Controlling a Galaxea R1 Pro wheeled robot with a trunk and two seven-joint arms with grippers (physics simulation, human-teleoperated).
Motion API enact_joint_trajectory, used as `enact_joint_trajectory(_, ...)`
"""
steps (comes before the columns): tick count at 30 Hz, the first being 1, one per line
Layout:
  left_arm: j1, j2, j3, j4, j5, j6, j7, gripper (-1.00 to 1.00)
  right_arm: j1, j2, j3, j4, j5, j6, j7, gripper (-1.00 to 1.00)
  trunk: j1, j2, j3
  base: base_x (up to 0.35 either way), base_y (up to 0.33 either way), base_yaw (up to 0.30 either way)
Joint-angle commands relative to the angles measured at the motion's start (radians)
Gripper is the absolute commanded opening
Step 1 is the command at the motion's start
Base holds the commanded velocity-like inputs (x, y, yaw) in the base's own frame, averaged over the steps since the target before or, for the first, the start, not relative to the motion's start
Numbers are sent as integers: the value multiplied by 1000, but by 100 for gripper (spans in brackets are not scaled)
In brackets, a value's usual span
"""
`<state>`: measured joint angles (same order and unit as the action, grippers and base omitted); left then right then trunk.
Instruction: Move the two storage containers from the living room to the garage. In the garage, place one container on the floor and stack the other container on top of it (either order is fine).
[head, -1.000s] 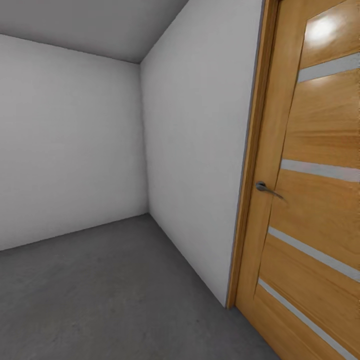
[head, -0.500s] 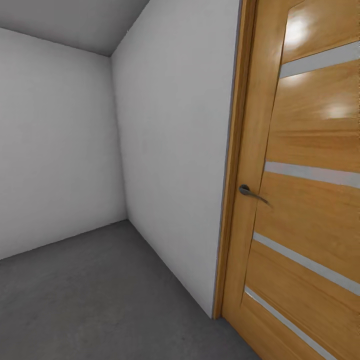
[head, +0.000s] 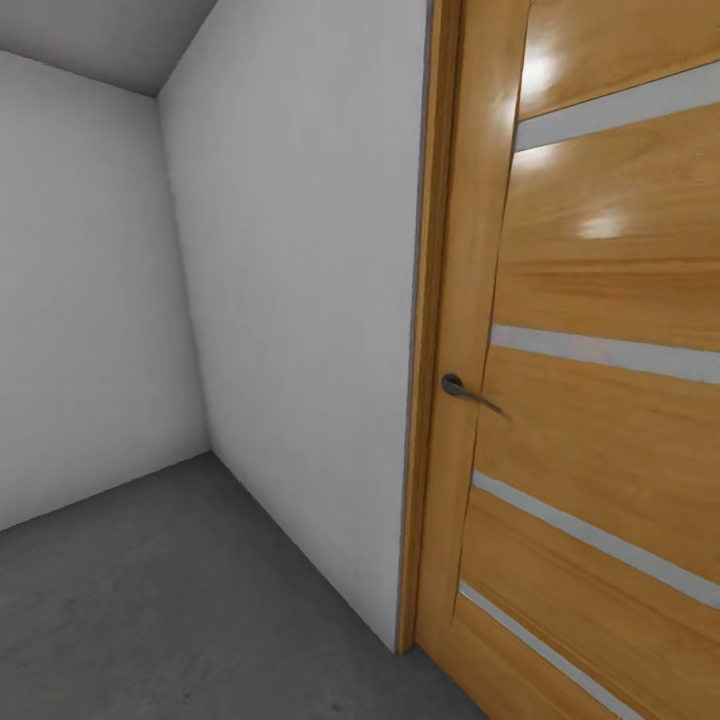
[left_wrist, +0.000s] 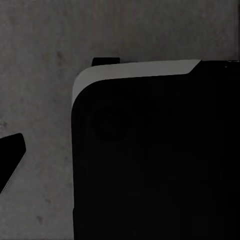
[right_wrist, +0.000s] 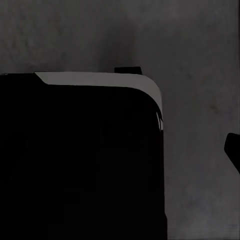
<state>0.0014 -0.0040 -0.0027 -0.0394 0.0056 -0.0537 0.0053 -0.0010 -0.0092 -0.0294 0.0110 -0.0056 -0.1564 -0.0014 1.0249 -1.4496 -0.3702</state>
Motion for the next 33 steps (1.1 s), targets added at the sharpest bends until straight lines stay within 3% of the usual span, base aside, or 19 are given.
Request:
enact_joint_trajectory(1,0,0,0,0,1,-3,1,100,-1,0,-3,1,-1,-5,0,100,0,0,-1,20,0,-251)
enact_joint_trajectory(21,0,1,0,0,1,-2,1,100,-1,0,-3,1,-1,-5,0,100,0,0,-1,5,2,-251)
enact_joint_trajectory(33,0,2,0,0,1,-2,1,100,-1,0,-3,1,-1,-5,1,100,0,0,-1,199,192,-251)
